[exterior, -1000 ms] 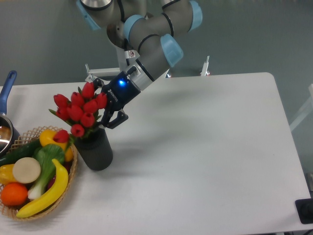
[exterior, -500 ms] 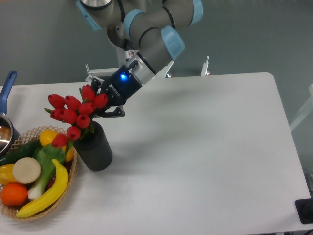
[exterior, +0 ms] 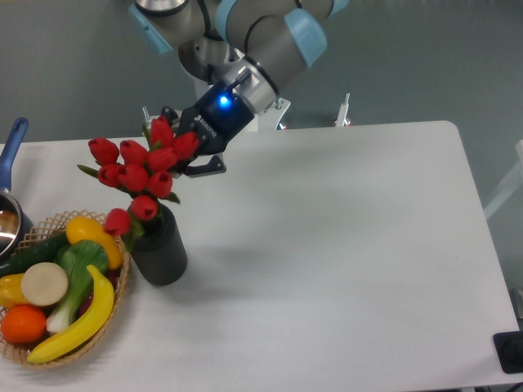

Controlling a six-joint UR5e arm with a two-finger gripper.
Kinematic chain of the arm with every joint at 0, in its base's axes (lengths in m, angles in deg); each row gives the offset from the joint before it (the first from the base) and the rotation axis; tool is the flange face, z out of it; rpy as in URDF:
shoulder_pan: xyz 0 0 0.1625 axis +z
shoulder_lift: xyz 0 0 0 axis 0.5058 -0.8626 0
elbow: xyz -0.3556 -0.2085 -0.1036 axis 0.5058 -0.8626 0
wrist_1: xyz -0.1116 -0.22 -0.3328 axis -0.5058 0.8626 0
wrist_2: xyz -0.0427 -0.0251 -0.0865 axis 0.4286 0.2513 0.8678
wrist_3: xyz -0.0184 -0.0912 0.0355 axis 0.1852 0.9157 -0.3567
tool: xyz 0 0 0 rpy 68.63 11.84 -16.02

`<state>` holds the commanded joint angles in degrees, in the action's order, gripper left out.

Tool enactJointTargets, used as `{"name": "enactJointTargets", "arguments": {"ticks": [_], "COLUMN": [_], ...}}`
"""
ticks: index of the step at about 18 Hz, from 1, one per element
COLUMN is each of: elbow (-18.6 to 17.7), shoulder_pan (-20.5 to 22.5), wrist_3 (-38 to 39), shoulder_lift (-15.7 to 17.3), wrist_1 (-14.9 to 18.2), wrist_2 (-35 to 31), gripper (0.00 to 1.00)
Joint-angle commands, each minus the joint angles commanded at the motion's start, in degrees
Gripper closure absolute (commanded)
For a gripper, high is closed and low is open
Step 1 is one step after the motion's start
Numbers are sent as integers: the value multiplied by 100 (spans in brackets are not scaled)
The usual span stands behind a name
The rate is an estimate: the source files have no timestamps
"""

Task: Pick up the flowers from the vase
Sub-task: 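Lift the gripped tulips up and out of the black vase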

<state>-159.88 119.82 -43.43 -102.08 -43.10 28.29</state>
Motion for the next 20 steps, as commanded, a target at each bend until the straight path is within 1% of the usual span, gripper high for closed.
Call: {"name": "enactJointTargets", "arguments": {"ticks": [6,8,10,12,15,18,19,20], "elbow": [501,650,879,1107,1205,1214,1205,1214], "shoulder_pan": [351,535,764,1036,1475,1766,1802,1811], "wrist_3": [669,678,599,363,-147,-595,-762,-937], "shoulder_lift": [-17,-18,-26,-53,-62,-70,-70,-62], "wrist_1": [0,0,-9,-9,-9,-9,0,0], "wrist_2": [317,308,221,203,-112,-455,-726,-1207], "gripper": [100,100,100,100,100,100,100,100]}}
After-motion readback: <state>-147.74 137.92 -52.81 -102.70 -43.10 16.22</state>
